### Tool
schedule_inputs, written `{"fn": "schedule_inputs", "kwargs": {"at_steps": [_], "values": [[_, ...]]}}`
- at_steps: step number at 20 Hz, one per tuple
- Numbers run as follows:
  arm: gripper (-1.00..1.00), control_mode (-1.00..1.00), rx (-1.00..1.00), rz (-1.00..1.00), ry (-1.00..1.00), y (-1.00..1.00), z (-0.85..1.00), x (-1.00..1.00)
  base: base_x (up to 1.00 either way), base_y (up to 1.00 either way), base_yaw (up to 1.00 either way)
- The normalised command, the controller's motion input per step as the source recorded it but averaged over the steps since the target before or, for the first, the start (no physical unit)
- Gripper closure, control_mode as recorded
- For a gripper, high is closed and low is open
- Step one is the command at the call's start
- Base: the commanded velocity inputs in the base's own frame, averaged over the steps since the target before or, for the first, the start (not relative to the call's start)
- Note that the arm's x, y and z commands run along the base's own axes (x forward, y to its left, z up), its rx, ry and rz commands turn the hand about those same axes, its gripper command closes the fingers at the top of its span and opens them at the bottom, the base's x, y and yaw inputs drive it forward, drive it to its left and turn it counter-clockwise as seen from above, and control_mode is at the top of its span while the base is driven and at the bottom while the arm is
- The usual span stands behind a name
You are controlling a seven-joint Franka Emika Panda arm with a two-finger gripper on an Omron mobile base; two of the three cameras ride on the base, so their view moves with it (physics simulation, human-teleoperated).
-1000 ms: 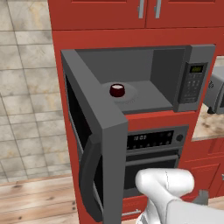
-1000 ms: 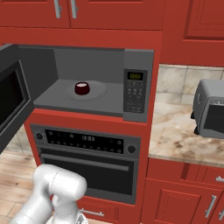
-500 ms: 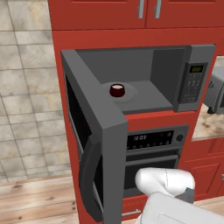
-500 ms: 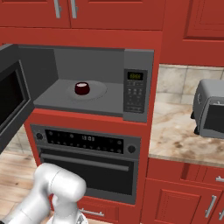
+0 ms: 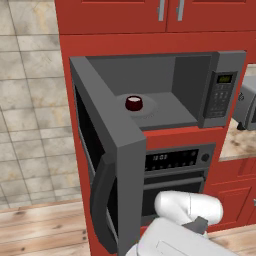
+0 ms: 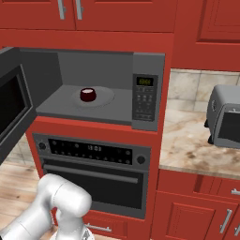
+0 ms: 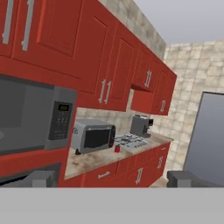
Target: Pick the mug from the counter and place it inside the microwave. Then close the microwave.
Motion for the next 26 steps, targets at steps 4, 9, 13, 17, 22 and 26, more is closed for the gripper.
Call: {"fn": "schedule_inputs", "kwargs": {"at_steps": [4,9,13,17,22,26], "values": [[-1.00,-1.00,0.00,0.00,0.00,0.33,-0.11,0.02,0.00,0.00,0.00],[-1.00,-1.00,0.00,0.00,0.01,0.34,-0.11,0.11,0.00,0.00,0.00],[-1.00,-1.00,0.00,0.00,0.04,0.37,-0.12,0.17,0.00,0.00,0.00],[-1.00,-1.00,0.00,0.00,0.08,0.24,-0.15,0.44,0.00,0.00,0.00],[-1.00,-1.00,0.00,-0.02,0.08,0.25,-0.18,0.48,0.00,0.00,0.00],[-1.00,-1.00,0.00,-0.03,0.05,0.36,-0.11,0.27,0.00,0.00,0.00]]}}
